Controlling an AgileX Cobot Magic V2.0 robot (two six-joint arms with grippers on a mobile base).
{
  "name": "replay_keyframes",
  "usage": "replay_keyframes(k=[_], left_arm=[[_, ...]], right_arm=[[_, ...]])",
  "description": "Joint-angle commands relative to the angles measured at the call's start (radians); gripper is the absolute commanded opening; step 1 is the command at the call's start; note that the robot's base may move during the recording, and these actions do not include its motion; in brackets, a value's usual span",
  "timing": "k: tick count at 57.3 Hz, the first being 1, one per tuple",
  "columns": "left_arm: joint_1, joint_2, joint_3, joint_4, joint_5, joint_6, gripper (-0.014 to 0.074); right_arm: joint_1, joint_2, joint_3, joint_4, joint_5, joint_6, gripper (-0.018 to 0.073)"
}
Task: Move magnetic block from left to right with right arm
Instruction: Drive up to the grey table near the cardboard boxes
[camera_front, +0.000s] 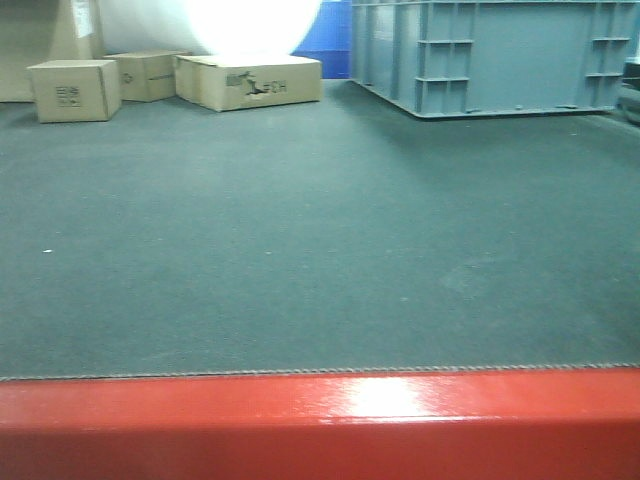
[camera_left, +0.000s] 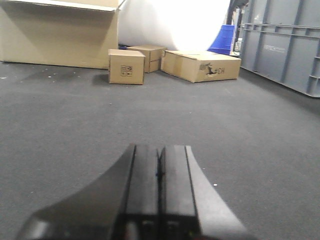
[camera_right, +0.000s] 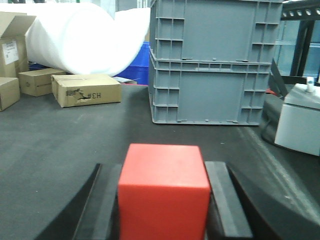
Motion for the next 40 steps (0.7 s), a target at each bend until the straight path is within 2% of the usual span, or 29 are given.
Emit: replay_keyframes(k=[1,33,40], left_arm=[[0.0,-0.012,0.008,-0.005,-0.086,0.0,-0.0126],[0.0,-0.012,0.008,-0.005,-0.086,0.0,-0.0126],[0.0,-0.012,0.008,-0.005,-0.086,0.0,-0.0126]], right_arm=[[-0.005,0.008,-0.028,0.0,-0.091,-0.006,0.0223],[-0.005,0.021,-0.03,0.008,-0.108,-0.006,0.0223],[-0.005,0.077,-0.073,0.028,-0.064,-0.005,0.0223]])
